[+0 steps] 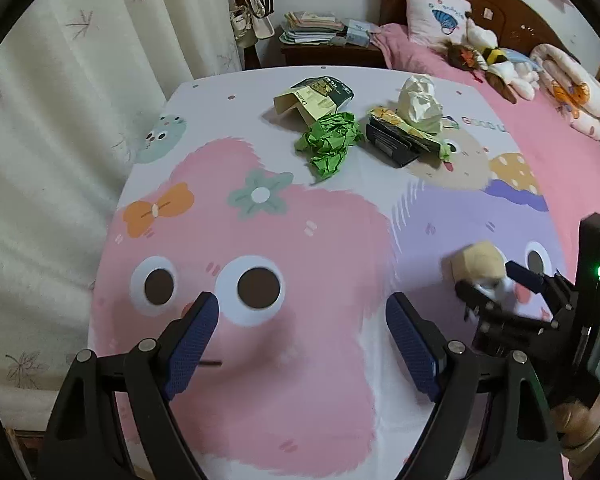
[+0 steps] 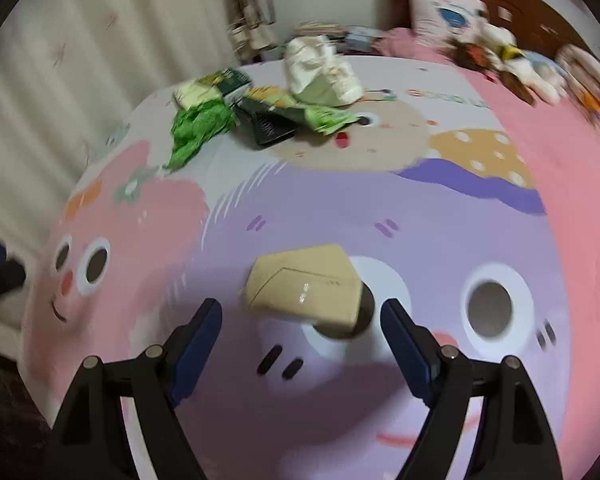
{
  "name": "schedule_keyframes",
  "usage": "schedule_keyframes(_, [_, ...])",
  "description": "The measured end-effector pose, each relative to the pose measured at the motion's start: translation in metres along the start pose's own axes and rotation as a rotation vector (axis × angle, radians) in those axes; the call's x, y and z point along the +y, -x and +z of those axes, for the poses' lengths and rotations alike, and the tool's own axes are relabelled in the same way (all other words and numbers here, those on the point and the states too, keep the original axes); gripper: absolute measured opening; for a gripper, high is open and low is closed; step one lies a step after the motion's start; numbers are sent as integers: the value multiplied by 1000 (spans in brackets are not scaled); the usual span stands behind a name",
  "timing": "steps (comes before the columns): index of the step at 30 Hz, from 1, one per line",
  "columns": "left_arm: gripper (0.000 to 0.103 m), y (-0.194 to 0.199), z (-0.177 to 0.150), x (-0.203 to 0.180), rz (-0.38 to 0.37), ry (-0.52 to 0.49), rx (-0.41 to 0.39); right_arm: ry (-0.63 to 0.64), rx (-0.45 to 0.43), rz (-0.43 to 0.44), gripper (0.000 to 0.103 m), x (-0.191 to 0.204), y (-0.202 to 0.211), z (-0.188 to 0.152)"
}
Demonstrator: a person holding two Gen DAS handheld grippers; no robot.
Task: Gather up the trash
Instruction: 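Grasp the beige box with the right tool while the left grasps green crumpled paper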
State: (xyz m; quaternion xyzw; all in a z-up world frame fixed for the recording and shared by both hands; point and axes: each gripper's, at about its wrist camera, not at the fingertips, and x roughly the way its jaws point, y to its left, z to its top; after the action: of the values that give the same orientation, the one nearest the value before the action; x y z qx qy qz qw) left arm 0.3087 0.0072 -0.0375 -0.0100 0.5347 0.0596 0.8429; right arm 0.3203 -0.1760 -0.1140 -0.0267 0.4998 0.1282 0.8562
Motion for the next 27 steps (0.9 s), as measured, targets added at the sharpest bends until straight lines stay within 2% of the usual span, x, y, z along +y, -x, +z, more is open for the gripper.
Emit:
schedule_keyframes(1, [84,-7,4,-3,5,3,6,7,14,9,83,-1,-5,1])
schedule_keyframes(4, [84,-20,12,-6,12,15,15,76,-17,19,80,1,-8,3])
schedule_keyframes(7, [85,-30,21,-7,17,31,21,144,-30,-22,62,2,-12,6])
schedule_keyframes(10, [85,-40,33,-6,15,54,21,155,-19,-1,62,-2,-13,13])
schedule_keyframes(17, [85,-61,69,-3,9,83,19,65,-1,24,62,-24,-21,43])
schedule_keyframes(27, [84,-110,138,-8,17,43,20,8,-44,58,62,-35,-31,84])
